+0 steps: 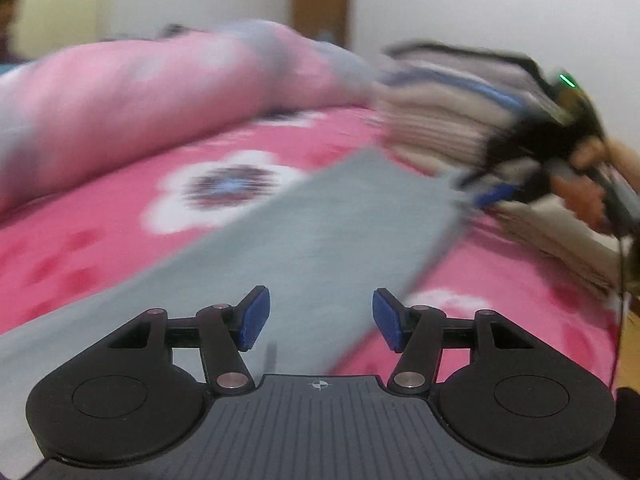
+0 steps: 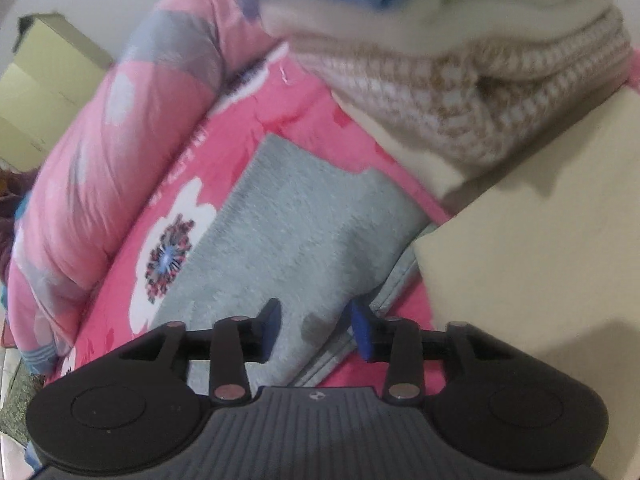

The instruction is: Fold clothes

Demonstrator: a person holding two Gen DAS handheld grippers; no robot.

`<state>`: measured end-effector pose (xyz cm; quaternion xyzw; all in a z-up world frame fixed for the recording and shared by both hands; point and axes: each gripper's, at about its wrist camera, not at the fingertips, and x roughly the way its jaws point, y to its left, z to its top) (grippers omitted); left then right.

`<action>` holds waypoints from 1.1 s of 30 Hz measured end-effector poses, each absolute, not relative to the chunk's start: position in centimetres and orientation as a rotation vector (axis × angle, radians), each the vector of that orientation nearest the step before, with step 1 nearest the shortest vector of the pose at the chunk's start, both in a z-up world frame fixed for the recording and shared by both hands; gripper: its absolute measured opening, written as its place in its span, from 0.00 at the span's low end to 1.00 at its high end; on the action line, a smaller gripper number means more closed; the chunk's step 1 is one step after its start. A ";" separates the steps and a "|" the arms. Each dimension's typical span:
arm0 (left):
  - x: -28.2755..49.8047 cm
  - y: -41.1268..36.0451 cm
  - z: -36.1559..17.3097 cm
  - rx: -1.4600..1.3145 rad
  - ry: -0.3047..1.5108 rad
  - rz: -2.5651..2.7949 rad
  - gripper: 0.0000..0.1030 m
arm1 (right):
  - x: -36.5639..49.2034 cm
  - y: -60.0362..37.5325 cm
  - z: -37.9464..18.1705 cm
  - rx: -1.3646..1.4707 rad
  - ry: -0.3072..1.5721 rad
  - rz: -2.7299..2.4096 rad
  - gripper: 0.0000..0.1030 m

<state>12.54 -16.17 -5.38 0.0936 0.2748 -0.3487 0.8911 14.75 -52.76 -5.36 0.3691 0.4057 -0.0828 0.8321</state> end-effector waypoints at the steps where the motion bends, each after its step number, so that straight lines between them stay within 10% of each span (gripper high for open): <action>1: 12.8 -18.2 -5.8 0.212 0.575 -0.757 0.56 | 15.4 -52.9 -5.5 0.788 0.885 -0.184 0.42; 16: 14.3 -35.8 -8.4 0.490 0.378 -0.941 0.41 | 14.7 -54.6 -2.5 0.681 0.849 -0.139 0.59; 20: 15.2 -36.6 -8.9 0.522 0.373 -0.948 0.12 | 14.6 -55.1 -1.9 0.663 0.820 -0.126 0.59; 33: 26.6 -29.5 -10.0 -0.412 0.874 -1.040 0.00 | 17.1 -54.9 -3.9 0.750 0.856 -0.138 0.64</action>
